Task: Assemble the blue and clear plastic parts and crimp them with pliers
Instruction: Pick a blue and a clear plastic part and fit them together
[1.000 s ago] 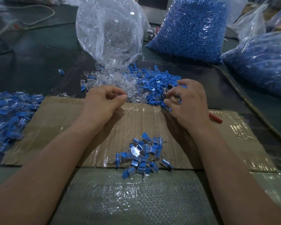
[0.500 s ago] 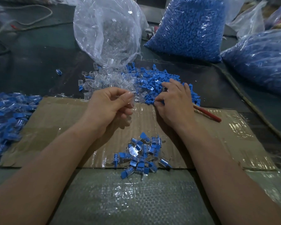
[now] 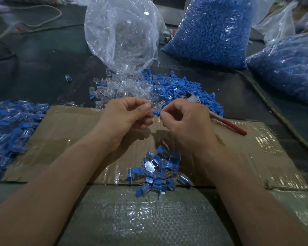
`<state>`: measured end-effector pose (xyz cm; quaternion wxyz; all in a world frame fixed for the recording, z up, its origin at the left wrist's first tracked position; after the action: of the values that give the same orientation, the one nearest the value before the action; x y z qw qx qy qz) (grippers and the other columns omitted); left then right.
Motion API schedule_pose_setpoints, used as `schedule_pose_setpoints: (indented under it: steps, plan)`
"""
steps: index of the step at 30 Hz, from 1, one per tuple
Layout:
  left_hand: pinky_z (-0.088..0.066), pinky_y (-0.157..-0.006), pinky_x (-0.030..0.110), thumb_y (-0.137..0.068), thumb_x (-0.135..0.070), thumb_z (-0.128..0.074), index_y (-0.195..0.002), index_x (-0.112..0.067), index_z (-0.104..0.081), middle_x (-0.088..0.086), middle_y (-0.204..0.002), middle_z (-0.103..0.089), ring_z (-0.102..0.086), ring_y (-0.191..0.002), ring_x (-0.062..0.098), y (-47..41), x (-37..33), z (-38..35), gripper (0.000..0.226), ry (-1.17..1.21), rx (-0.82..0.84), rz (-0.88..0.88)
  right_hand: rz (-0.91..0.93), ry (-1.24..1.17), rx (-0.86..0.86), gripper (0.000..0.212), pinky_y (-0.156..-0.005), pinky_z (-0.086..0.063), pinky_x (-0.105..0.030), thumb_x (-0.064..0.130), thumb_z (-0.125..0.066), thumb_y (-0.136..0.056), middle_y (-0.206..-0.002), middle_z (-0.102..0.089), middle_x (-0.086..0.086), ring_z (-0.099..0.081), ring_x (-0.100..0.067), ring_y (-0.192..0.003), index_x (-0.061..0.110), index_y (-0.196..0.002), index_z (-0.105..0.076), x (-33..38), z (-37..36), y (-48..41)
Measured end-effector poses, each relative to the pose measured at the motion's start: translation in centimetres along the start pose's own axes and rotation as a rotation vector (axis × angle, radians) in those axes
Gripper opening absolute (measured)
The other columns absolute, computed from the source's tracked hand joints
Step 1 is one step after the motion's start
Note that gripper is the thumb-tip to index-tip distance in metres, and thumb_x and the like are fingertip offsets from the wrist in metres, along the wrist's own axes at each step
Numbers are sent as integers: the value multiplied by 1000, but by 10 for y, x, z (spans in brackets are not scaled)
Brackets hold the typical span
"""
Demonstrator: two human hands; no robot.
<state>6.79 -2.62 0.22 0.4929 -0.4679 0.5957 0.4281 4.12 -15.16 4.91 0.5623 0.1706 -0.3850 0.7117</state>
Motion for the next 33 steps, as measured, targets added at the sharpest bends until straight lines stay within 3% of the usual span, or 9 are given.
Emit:
schedule_pose_setpoints:
  steps: [6,10,15,21,24,29,33]
  plan:
    - [-51,-45,22,-70,-20,-60,-85,0,-64,5,-56,-61,-55,-47,12,3,2,-3,25,-11,32,38,30,34,4,6,-61,-50,-26,16,-63,-83,-65,-59,11,-58,-8,-61,13,-79,-66,2,1,1]
    - [-50,-49,30,-70,-21,-62,-84,2,-65,13,-60,-59,-52,-52,20,4,8,-7,27,2,56,61,35,36,43,6,-60,-50,-30,17,-62,-84,-64,-58,10,-57,-8,-59,14,-79,-65,3,-4,2]
    - [-50,-47,18,-69,-18,-61,-80,0,-64,6,-55,-62,-57,-48,11,2,1,-10,21,-1,70,-3,-30,-69,31,11,-62,-53,-43,17,-63,-83,-67,-64,2,-63,-17,-63,19,-73,-62,-1,-2,2]
    - [-49,-46,16,-68,-16,-61,-80,0,-63,5,-53,-61,-57,-46,9,2,2,-11,20,36,81,-7,-71,-132,70,12,-64,-54,-44,18,-65,-83,-67,-65,0,-64,-20,-64,21,-72,-61,-6,-6,1]
    - [-49,-46,15,-68,-17,-61,-80,-3,-61,3,-56,-64,-58,-47,8,0,2,-9,18,35,78,-18,-89,-212,97,11,-64,-56,-39,20,-68,-81,-66,-65,1,-64,-17,-63,21,-72,-61,-8,-8,1]
    - [-48,-43,16,-69,-19,-61,-78,-6,-56,3,-57,-65,-60,-47,10,-1,1,-7,16,44,98,-14,-103,-333,101,13,-62,-50,-14,20,-71,-76,-69,-63,9,-61,0,-65,25,-76,-59,-7,-7,0]
    - [-48,-41,17,-69,-22,-61,-78,-8,-55,3,-53,-63,-61,-46,11,0,1,-10,18,45,124,-12,-111,-498,235,19,-70,-49,-11,10,-66,-78,-85,-67,10,-65,1,-79,24,-91,-62,1,-19,4]
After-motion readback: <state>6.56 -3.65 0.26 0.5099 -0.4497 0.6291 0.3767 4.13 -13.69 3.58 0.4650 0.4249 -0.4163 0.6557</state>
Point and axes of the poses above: each hand's wrist, its own y-axis away from the middle knuckle, its own z-axis out of the back of the hand, x = y × z, the point moved 9 cm from there along -y, towards the middle knuckle
